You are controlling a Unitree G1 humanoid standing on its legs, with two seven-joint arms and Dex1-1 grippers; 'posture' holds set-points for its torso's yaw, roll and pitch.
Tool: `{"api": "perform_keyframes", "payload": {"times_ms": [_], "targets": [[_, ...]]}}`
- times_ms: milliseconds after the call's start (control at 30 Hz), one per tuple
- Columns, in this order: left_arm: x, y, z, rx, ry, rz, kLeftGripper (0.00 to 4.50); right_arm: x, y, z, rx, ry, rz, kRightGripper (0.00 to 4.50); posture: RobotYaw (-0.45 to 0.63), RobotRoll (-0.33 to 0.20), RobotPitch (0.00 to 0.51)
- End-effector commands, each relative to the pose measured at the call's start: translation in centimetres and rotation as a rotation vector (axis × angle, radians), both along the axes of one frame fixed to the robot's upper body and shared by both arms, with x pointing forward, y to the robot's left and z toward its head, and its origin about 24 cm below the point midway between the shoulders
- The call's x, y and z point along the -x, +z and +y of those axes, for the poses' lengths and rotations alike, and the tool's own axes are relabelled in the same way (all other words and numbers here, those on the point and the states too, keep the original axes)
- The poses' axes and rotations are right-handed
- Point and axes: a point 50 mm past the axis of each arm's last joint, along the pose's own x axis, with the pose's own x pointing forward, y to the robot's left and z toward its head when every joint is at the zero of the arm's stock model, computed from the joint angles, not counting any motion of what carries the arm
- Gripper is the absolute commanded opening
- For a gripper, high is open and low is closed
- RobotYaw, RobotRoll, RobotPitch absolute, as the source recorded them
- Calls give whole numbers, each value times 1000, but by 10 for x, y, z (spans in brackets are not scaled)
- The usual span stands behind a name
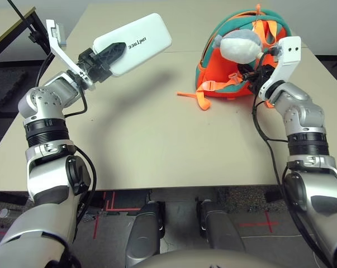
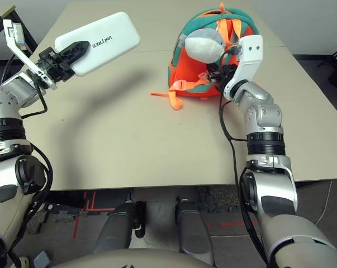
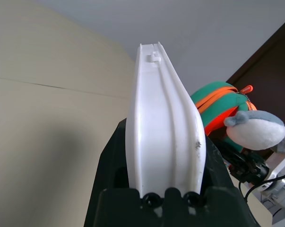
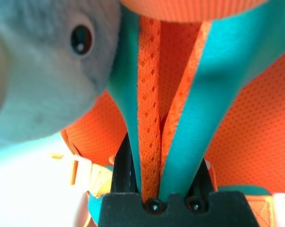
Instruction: Put the pencil case into the backpack and zip it.
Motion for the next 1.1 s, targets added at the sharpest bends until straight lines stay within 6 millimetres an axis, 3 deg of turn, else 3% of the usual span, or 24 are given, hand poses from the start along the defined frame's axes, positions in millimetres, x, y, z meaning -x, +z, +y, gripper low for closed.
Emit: {"api": "perform_keyframes", "payload": {"times_ms": [33,700,1100], "targets": [[-1,10,-6,0,-19,-40,1222,12,18,-3,-2,20,-54,225,-119,0,132],[-8,10,-18,-3,-57,-40,1222,76,48,14,-8,79,-76,225,-159,0,138],[-14,10,-24,-6,-84,-41,1222,92,41,24,-15,112,-28,225,-181,0,140]]}}
